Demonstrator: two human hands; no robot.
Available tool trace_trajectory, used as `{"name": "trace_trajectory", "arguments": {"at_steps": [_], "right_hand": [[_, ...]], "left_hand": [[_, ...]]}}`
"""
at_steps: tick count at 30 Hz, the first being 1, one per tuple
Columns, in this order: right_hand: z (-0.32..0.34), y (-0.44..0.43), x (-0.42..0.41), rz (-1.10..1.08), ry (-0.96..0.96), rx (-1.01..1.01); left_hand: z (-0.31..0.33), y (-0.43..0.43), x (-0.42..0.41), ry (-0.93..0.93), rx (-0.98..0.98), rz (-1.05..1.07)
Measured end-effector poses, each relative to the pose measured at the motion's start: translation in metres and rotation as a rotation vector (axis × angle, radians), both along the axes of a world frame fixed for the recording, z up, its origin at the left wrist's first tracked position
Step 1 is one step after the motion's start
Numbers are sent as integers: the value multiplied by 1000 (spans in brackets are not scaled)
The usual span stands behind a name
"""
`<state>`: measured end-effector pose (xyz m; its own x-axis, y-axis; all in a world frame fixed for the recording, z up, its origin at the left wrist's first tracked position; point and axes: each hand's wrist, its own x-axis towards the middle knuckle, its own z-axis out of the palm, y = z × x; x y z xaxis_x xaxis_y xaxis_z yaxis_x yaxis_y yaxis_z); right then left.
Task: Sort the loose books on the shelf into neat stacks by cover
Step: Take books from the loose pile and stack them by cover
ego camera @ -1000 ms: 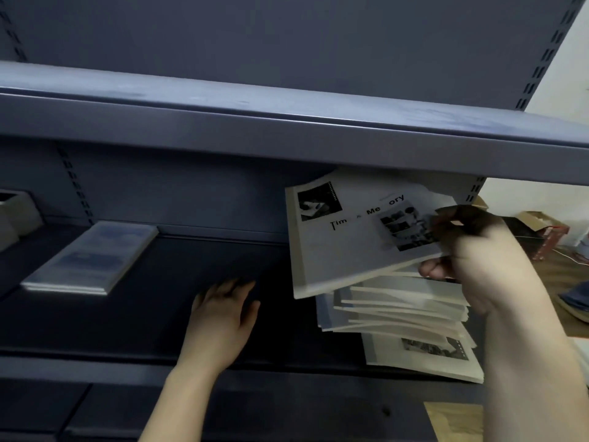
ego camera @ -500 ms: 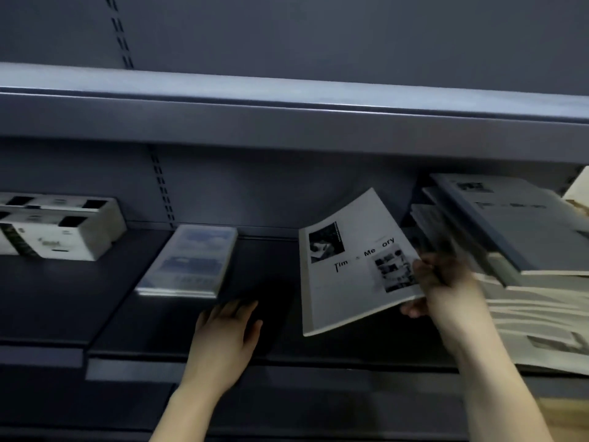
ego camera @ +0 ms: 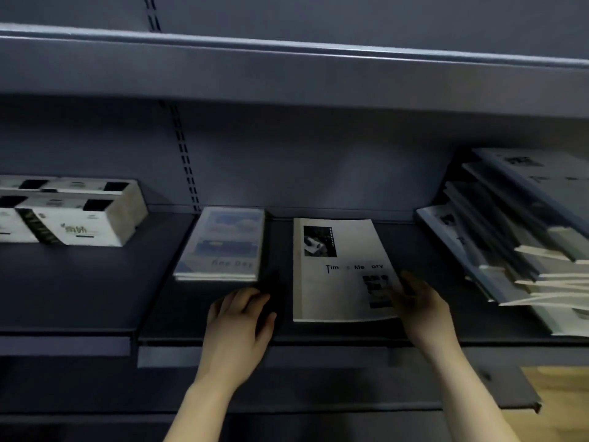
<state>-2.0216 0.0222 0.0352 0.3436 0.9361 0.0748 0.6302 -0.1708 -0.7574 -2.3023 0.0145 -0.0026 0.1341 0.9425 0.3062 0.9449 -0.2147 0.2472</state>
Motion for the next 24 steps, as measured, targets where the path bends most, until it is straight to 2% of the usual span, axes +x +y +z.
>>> {"name": "trace_trajectory", "arguments": {"at_steps": [2, 5, 11, 24], "right_hand": [[-8, -1, 1, 40, -134, 42], [-19, -1, 5, 113, -235, 76], [-20, -2, 10, 226, -355, -62], [-27, 15, -2, 211, -429, 50]], "left_hand": [[-2, 1, -2, 8, 21, 3], [-4, 3, -5, 2, 51, 23], [-8, 4, -5, -3, 117, 36], [-9, 4, -4, -20, 150, 37]]}}
